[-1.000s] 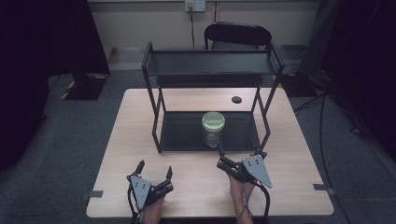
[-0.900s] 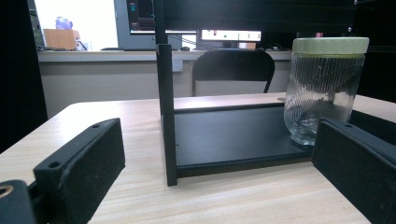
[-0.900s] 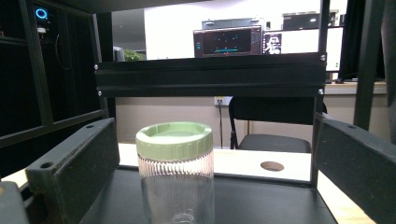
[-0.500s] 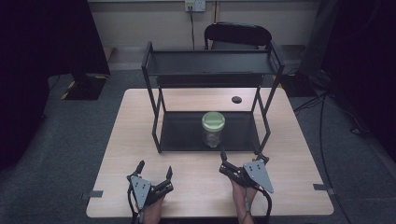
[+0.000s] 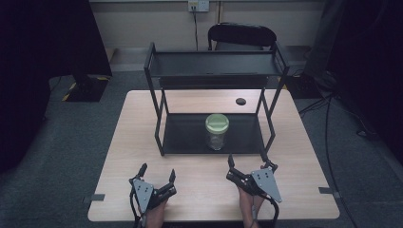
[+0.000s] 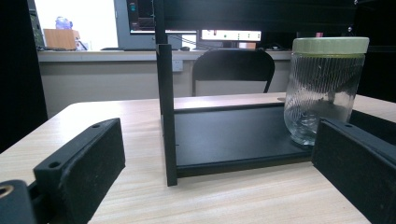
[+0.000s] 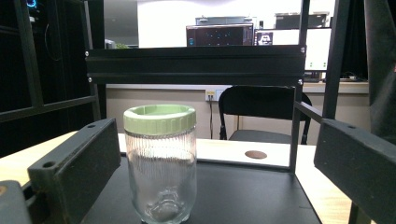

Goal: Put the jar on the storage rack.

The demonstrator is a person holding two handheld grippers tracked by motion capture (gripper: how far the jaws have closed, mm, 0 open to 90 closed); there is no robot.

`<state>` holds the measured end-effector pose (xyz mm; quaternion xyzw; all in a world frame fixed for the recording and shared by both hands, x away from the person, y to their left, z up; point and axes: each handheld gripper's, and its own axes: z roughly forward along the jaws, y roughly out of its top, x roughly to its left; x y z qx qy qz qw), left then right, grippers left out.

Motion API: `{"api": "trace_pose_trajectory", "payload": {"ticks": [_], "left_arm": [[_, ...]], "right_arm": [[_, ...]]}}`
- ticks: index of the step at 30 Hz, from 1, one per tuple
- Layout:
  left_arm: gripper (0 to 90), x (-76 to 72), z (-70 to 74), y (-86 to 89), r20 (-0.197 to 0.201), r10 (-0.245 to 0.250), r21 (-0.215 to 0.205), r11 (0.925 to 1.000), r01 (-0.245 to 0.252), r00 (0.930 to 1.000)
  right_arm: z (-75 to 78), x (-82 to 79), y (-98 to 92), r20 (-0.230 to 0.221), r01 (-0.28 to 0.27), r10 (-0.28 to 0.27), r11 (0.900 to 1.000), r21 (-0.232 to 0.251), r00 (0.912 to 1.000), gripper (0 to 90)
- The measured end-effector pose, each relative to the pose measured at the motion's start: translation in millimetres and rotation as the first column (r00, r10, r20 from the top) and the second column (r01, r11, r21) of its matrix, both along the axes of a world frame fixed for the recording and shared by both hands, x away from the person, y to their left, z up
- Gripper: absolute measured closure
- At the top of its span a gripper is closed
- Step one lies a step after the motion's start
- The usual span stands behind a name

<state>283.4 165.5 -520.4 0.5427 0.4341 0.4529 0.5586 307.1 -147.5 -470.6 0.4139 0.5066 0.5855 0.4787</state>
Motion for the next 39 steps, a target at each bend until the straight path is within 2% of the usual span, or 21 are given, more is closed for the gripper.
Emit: {"api": "trace_pose_trajectory", "payload": {"ticks": [12, 27, 34, 39], "left_arm": [[2.2, -0.1, 0.0, 0.0, 0.0, 0.0, 0.0, 1.0, 0.0, 1.0], [2.2, 0.0, 0.0, 0.0, 0.0, 0.0, 0.0, 1.0, 0.0, 1.0], [2.2, -0.1, 0.0, 0.0, 0.0, 0.0, 0.0, 1.0, 0.0, 1.0], [2.3, -0.1, 0.0, 0.0, 0.0, 0.0, 0.0, 1.0, 0.0, 1.0]], "right_arm": [[-8.9, -10.1, -6.6, -0.018, 0.024, -0.023, 0.999, 0.025, 0.9996, 0.0], [-22.7, -15.2, -15.8, -0.041, 0.065, -0.065, 0.998, -0.011, 0.997, 0.0], [-30.8, -14.6, -19.1, -0.071, 0.026, -0.026, 1.0, -0.008, 0.9972, 1.5], [-36.7, -13.9, -19.6, -0.067, 0.006, -0.007, 1.0, -0.02, 0.9978, 1.5]]}}
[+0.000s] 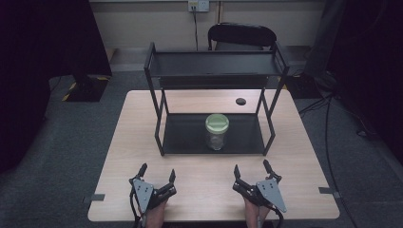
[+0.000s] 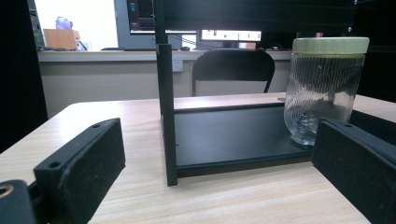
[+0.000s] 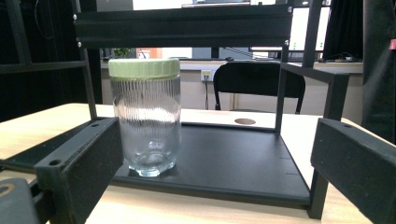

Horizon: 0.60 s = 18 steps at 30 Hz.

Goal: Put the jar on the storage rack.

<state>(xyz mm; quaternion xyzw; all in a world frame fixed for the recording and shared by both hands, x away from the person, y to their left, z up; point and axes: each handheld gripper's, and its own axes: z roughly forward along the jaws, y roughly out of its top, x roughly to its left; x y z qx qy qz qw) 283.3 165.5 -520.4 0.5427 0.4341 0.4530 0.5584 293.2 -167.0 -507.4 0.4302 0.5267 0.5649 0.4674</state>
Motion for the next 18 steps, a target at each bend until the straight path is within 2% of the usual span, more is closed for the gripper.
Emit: {"api": "trace_pose_trajectory", "payload": {"ticks": [5, 14, 18], "left_arm": [[2.2, 0.0, 0.0, 0.0, 0.0, 0.0, 0.0, 1.0, 0.0, 1.0], [2.3, 0.1, 0.0, 0.0, -0.001, 0.0, 0.0, 1.0, 0.0, 1.0], [2.4, 0.1, 0.0, 0.0, -0.001, 0.0, 0.0, 1.0, 0.0, 1.0]], "right_arm": [[-5.2, 2.0, 1.8, -0.012, -0.032, 0.032, 0.999, -0.005, 0.9994, 1.5], [-11.3, 5.9, 1.9, -0.041, -0.037, 0.036, 0.999, -0.004, 0.9985, 1.4], [-11.5, 5.4, 1.2, -0.034, -0.045, 0.045, 0.999, 0.0, 0.9984, 1.4]]}}
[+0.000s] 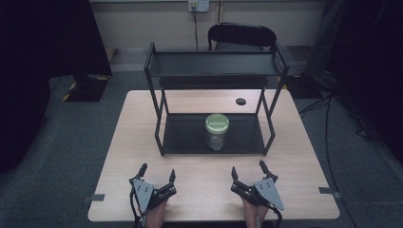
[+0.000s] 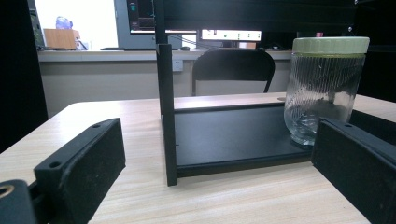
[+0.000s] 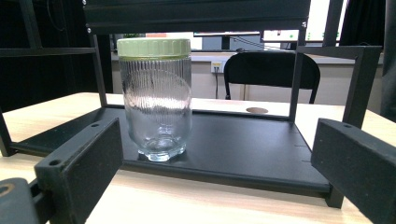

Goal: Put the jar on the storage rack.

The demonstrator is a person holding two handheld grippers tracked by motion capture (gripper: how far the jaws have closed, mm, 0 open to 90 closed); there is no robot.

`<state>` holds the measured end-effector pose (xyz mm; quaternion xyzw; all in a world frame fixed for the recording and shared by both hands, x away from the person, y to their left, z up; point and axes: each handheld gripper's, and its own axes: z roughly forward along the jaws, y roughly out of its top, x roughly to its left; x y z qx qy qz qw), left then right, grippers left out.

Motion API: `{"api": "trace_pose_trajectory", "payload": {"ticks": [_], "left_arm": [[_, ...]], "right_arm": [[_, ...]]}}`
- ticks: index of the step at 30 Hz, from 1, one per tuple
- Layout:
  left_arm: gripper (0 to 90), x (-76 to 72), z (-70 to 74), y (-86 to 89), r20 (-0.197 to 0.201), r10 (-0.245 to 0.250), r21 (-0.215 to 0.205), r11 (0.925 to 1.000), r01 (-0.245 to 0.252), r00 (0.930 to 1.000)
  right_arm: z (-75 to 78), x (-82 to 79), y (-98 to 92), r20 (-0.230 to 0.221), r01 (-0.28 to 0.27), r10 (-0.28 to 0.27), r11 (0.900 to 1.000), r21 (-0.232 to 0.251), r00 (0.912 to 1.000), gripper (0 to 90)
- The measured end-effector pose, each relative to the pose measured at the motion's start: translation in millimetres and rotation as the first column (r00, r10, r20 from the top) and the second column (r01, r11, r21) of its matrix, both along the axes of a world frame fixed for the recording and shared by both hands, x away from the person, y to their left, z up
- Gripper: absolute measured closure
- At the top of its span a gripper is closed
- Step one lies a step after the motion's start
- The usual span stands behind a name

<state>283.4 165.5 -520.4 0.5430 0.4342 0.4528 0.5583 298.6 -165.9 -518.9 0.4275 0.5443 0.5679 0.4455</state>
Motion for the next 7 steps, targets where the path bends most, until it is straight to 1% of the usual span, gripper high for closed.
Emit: {"api": "trace_pose_trajectory", "payload": {"ticks": [2, 5, 7], "left_arm": [[2.3, 0.0, 0.0, 0.0, 0.0, 0.0, 0.0, 1.0, 0.0, 1.0], [2.4, 0.1, 0.0, -0.1, -0.001, 0.0, 0.0, 1.0, 0.0, 1.0], [2.4, 0.2, 0.0, -0.1, -0.002, 0.001, -0.001, 1.0, -0.001, 1.0]], "right_arm": [[-0.1, -0.4, 0.9, 0.004, -0.002, 0.002, 1.0, -0.011, 1.0, 1.4], [-0.1, -0.4, 0.3, 0.003, -0.008, 0.008, 1.0, -0.004, 1.0, 1.4], [0.0, -0.3, 0.5, 0.001, -0.017, 0.017, 1.0, -0.009, 0.9998, 1.4]]}}
